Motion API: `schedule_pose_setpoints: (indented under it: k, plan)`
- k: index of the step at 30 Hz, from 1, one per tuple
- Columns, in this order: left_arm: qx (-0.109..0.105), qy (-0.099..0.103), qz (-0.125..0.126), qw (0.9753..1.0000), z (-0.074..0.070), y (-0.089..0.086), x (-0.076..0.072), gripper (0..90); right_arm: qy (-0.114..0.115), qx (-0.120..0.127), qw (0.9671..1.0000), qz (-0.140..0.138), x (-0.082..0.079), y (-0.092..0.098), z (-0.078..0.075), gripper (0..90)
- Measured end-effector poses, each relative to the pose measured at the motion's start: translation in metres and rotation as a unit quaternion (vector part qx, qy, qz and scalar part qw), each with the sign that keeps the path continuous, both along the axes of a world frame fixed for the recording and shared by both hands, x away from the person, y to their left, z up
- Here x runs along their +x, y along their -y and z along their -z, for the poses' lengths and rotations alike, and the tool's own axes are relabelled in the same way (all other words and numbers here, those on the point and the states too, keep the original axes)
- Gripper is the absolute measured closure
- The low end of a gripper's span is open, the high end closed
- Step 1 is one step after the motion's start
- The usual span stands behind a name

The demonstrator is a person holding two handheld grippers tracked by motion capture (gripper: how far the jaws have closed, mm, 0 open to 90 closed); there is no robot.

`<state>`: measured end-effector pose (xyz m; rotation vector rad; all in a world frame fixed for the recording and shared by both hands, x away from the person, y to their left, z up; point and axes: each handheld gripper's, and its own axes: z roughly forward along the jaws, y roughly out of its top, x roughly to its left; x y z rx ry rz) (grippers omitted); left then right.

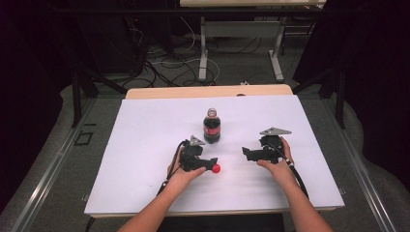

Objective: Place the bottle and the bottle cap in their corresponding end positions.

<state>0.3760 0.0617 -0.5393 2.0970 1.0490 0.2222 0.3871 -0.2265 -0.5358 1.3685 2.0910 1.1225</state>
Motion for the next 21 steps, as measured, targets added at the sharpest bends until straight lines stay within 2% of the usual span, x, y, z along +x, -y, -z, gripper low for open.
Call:
schedule_pose_setpoints:
  k: [2, 4, 12, 15, 16, 18, 21]
  plan:
    - [0.0, 0.002, -0.003, 1.0, -0.003, -0.008, 0.003, 25.8, -0.003, 0.002, 1.0, 0.002, 0.0, 0.0, 0.0, 0.0]
    - [0.001, 0.021, 0.0, 0.9998, -0.007, -0.018, 0.007, 25.6, -0.003, 0.004, 1.0, 0.004, -0.001, 0.001, -0.001, 0.0]
    - [-0.016, 0.029, -0.047, 0.9984, -0.019, -0.061, 0.014, 23.5, -0.001, 0.005, 1.0, 0.007, 0.0, 0.003, -0.001, 0.0]
    - [-0.023, 0.033, -0.067, 0.9969, -0.02, -0.077, 0.014, 15.4, 0.001, 0.004, 1.0, 0.005, 0.001, 0.004, -0.001, 0.0]
    - [-0.026, 0.033, -0.071, 0.9966, -0.02, -0.082, 0.014, 15.2, -0.001, 0.005, 1.0, 0.006, 0.0, 0.004, -0.001, 0.0]
    - [-0.034, 0.028, -0.088, 0.9952, -0.02, -0.091, 0.014, 8.7, -0.001, 0.005, 1.0, 0.006, 0.0, 0.004, -0.001, 0.0]
    - [-0.039, 0.028, -0.096, 0.9942, -0.018, -0.104, 0.013, 0.6, -0.003, 0.006, 0.9999, 0.008, 0.0, 0.005, -0.001, 0.0]
